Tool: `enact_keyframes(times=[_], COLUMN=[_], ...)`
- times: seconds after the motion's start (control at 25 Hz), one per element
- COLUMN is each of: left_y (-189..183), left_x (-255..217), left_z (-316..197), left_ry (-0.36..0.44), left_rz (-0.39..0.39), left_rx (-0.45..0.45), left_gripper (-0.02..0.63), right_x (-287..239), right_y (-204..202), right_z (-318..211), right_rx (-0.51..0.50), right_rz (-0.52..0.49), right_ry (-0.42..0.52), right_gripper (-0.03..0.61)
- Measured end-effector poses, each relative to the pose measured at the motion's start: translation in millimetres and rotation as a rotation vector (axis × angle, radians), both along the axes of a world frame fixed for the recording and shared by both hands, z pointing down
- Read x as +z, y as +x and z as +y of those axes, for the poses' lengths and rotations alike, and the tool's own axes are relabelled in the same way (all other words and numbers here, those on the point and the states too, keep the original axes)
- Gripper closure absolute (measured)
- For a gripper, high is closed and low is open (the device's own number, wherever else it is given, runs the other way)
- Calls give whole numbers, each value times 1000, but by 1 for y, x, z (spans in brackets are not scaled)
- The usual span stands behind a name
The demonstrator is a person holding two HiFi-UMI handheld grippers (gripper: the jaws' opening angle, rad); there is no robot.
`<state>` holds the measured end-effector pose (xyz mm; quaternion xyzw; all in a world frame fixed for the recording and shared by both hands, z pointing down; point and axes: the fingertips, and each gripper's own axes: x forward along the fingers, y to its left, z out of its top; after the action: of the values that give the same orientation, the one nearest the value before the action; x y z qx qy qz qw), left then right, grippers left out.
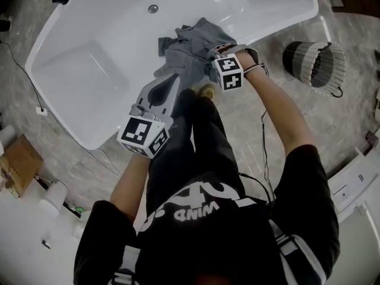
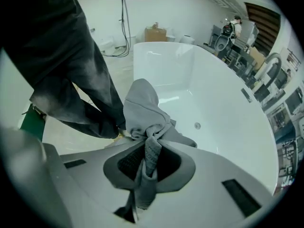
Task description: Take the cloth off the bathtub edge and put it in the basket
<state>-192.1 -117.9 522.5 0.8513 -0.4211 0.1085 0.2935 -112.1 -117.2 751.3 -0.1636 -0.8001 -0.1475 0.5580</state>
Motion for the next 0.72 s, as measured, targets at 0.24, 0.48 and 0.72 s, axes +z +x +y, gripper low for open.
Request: enact_keyframes(times=[0.24, 0.48, 0.72], left_y=[0, -6, 0], left_x=[-24, -56, -107], left_z=[-4, 2, 15], left_ry=[27, 54, 113], left_rz=[12, 19, 35], left_rx=[4, 10, 31], left_gripper=[598, 598, 598], right_x=[-31, -110, -222], right_y=[4, 5, 13], right_z=[-6, -8, -12], right_rx=[117, 184, 294], right_rz=[-26, -117, -222], right_ry=[-9, 58, 153], right_gripper=[538, 540, 540])
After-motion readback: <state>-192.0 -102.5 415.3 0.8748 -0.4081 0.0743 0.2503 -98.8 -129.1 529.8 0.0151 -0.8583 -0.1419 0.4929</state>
